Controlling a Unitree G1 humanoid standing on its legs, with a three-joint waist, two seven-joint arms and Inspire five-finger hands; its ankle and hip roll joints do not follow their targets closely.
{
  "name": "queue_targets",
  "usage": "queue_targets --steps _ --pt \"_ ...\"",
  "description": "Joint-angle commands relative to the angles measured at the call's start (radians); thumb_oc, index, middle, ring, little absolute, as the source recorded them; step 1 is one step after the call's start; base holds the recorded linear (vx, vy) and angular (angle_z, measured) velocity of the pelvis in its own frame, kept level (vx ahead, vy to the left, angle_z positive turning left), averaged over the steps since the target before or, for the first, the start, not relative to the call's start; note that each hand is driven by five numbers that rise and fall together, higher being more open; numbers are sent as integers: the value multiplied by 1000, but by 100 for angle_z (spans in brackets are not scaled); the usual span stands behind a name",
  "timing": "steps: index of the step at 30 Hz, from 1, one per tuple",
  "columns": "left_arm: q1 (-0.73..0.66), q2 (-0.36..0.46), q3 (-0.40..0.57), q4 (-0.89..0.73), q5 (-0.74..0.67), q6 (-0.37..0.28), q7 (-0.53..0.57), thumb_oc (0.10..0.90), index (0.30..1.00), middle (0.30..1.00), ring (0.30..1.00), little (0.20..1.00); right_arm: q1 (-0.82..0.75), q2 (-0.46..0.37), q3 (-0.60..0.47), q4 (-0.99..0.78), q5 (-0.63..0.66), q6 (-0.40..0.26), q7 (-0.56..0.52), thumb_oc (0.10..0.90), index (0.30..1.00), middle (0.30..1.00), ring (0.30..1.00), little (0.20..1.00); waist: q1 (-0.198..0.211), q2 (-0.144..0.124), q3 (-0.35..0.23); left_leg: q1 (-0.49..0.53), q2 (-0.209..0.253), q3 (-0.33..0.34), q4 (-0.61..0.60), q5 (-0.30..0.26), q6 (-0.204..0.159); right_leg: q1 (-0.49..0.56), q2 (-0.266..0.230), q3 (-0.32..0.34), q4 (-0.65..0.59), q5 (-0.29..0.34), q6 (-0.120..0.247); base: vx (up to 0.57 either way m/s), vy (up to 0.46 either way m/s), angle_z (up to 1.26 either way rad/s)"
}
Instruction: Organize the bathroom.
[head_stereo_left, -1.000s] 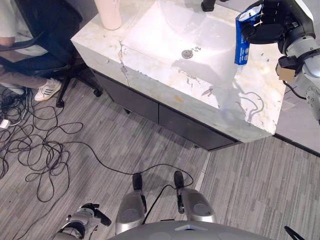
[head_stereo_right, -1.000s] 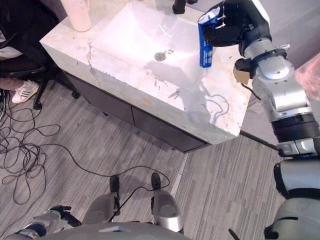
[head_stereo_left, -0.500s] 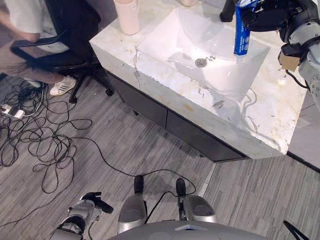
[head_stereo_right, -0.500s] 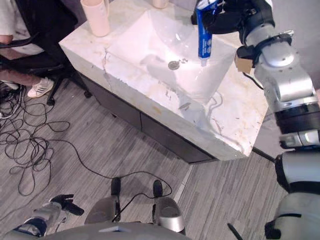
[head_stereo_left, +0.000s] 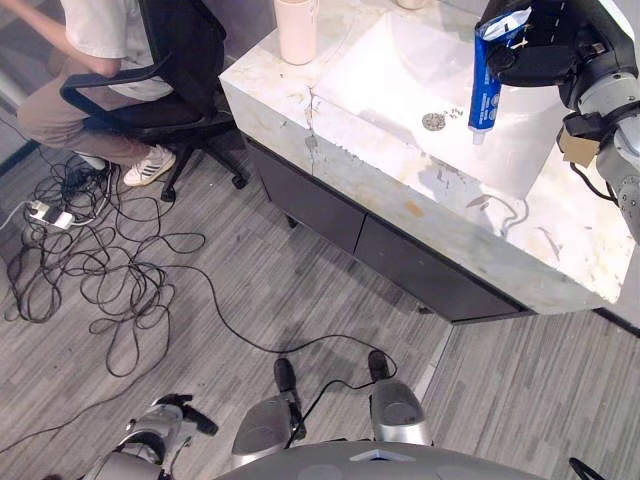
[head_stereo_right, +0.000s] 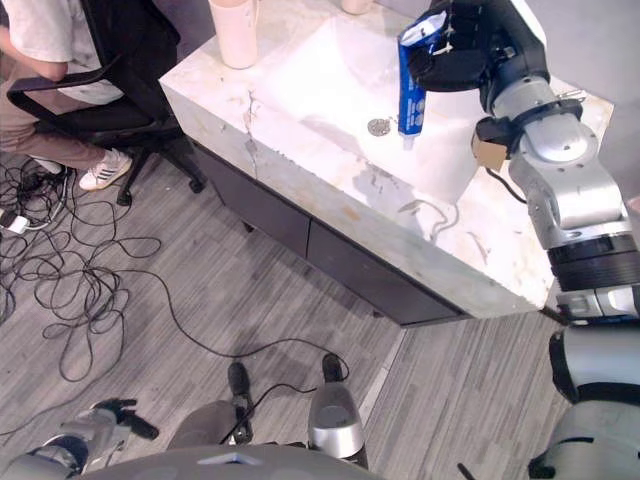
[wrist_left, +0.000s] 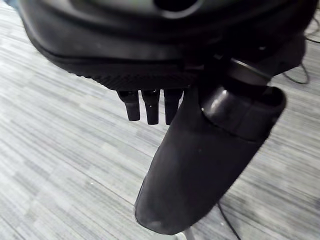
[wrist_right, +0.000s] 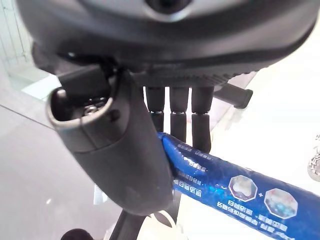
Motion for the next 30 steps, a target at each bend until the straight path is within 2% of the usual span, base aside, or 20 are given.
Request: queue_targets --steps 1,3,4,5,6,7,8,9,10,12,14,22,24,25,26,27,28,29,30 --pt "89 26 -35 -6 25 -33 8 800 900 900 900 900 -186 -81 -31 17 52 -99 -14 400 300 300 300 300 25 -19 -126 56 136 -53 185 -98 -31 -125 82 13 134 4 -59 94 -115 2" --pt "76 18 -34 -27 43 -32 7 800 900 900 900 900 -175 -93 -36 13 59 -95 -11 400 300 300 300 300 24 -31 -122 -20 152 -42 380 -64 -43 -109 99 13 121 10 -89 70 -124 1" --pt "72 18 -37 -32 48 -30 4 800 900 900 900 900 -168 -95 -41 13 53 -96 -10 400 300 300 300 300 23 -31 -120 -42 152 -42 399 -64 -43 -104 102 10 119 11 -93 119 -1 13" --pt "44 19 -71 -41 49 -16 -11 800 900 900 900 900 -102 -88 -81 20 8 -132 1 400 300 300 300 300 17 -18 -105 -115 111 -44 352 -73 -30 -79 115 8 119 2 -90 127 81 35" --pt "40 20 -77 -42 44 -16 -13 800 900 900 900 900 -87 -84 -87 20 6 -144 1 400 300 300 300 300 17 -15 -102 -118 99 -42 325 -78 -25 -75 116 9 121 -1 -85 204 192 55" --pt "32 28 -96 -48 8 -5 -13 800 900 900 900 900 -63 -52 -99 10 -12 -166 -3 400 300 300 300 300 24 4 -92 -115 50 -67 187 -53 -13 -66 128 16 139 -22 -72 158 169 58" --pt "27 31 -103 -50 -1 3 -11 800 900 900 900 900 -51 -31 -107 0 -17 -172 -9 400 300 300 300 300 35 8 -90 -123 32 -91 146 -36 -3 -70 129 21 149 -27 -67 162 152 33" --pt "37 34 -96 -58 2 3 -7 800 900 900 900 900 -38 -16 -114 -5 1 -187 -10 400 300 300 300 300 60 0 -82 -156 4 -145 168 -31 7 -70 117 26 156 -26 -66 103 83 -5" --pt "49 47 -84 -67 -9 5 -5 800 900 900 900 900 -42 -4 -110 -29 6 -181 -11 400 300 300 300 300 74 -5 -86 -136 -8 -153 156 -51 29 -68 103 14 156 -33 -59 77 62 -35" --pt "53 48 -76 -54 -8 14 5 800 900 900 900 900 -57 8 -103 -45 -6 -160 -9 400 300 300 300 300 83 -6 -83 -106 -16 -152 146 -64 40 -75 91 11 169 -31 -52 122 78 -111" --pt "61 46 -67 -18 -15 3 23 800 900 900 900 900 -92 25 -87 -50 45 -157 -10 400 300 300 300 300 83 -2 -75 -69 -31 -154 133 -80 55 -101 81 24 186 -24 -41 119 84 -112" --pt "90 38 -28 7 -22 -14 60 800 900 900 900 900 -106 37 -98 -64 86 -155 -23 400 300 300 300 300 104 -7 -67 -83 -73 -158 181 -135 88 -127 55 57 171 -1 -29 61 45 -23" --pt "106 38 -13 11 -10 -15 63 800 900 900 900 900 -100 51 -104 -64 91 -148 -25 400 300 300 300 300 122 -13 -75 -84 -87 -162 192 -150 97 -117 37 45 150 14 -21 118 6 -12" --pt "117 44 -4 12 -5 -19 63 800 900 900 900 900 -102 63 -100 -62 92 -147 -25 400 300 300 300 300 136 -11 -77 -83 -89 -164 193 -152 105 -118 27 24 185 10 -16 111 0 -16" --pt "125 49 1 13 -2 -20 67 800 900 900 900 900 -110 80 -94 -67 82 -141 -29 400 300 300 300 300 141 -3 -71 -78 -81 -165 193 -151 113 -148 28 16 293 24 -15 71 -4 -17" --pt "128 50 2 14 1 -19 69 800 900 900 900 900 -113 87 -90 -70 78 -135 -33 400 300 300 300 300 140 0 -67 -75 -78 -165 196 -155 115 -172 34 22 351 31 -15 86 -35 -39" --pt "129 53 8 10 11 -9 70 800 900 900 900 900 -117 104 -89 -81 60 -119 -37 400 300 300 300 300 137 1 -61 -66 -77 -163 210 -165 116 -211 24 40 377 70 -18 115 -81 -55" --pt "127 53 5 6 10 1 72 800 900 900 900 900 -118 128 -95 -102 28 -92 -45 400 300 300 300 300 130 2 -57 -57 -77 -156 219 -176 112 -234 15 50 338 88 -18 188 -151 -47" --pt "123 57 4 3 23 3 67 800 900 900 900 900 -118 143 -90 -112 13 -79 -51 400 300 300 300 300 119 -6 -57 -45 -89 -152 224 -199 112 -236 0 63 233 130 3 204 -195 -10"
